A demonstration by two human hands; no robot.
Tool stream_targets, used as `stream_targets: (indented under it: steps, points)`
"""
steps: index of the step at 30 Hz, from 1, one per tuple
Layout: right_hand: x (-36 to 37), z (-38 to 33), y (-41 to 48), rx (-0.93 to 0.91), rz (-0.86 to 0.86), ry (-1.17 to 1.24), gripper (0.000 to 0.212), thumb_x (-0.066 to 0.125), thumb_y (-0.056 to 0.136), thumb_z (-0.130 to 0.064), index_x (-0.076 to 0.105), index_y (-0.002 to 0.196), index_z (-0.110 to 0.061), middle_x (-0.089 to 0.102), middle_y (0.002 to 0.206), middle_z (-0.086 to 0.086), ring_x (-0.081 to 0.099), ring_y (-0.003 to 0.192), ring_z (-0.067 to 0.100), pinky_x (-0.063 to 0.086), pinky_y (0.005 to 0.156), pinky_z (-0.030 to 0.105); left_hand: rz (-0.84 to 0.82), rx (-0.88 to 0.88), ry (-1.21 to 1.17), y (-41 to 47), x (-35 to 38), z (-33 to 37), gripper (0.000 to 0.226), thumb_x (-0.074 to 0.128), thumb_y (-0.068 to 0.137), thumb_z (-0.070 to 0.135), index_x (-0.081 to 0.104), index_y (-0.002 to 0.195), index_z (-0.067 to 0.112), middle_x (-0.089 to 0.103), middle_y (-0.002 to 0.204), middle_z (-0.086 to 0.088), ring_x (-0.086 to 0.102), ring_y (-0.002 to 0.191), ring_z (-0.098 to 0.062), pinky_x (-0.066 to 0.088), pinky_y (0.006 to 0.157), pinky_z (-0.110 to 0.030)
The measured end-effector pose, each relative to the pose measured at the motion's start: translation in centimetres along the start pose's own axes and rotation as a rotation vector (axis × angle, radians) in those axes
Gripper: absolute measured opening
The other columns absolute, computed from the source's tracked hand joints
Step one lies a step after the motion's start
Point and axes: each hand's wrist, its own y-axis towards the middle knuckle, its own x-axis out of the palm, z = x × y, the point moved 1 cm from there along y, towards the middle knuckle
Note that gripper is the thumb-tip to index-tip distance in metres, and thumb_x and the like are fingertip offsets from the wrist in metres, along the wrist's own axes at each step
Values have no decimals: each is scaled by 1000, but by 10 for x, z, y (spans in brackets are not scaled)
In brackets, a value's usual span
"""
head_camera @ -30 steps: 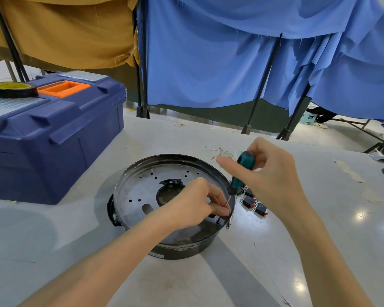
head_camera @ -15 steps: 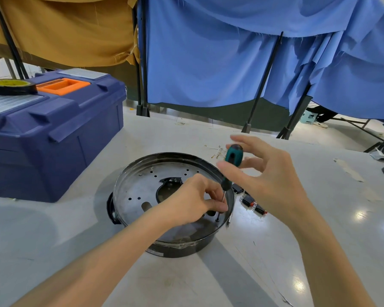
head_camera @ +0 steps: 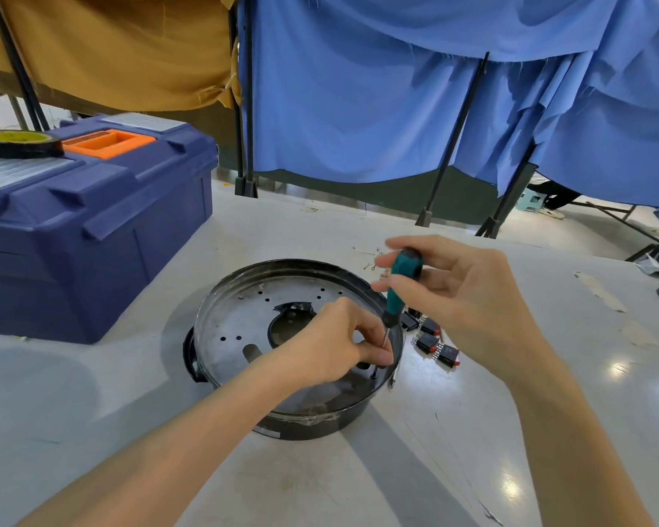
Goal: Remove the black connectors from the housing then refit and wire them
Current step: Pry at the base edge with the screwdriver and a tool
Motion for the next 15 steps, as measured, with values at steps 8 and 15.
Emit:
stream_targets:
  steps: [8,15]
  points:
    - [5,5,0,65,221,-299,44,74,69,-56,59,95,-24,67,86,-13,66,76,6,56,64,19,-12,-16,10,3,2,-1,6,73,84,21,73,80,16,70,83,4,63,83,-6,48,89,-28]
    - [1,5,0,-11,169,-131,33,83,71,-26,65,99,-28,70,87,-13,72,73,9,56,64,16,18,-19,2,2,0,-2,15,75,81,24,68,69,29,68,76,12,60,68,6,43,71,-16]
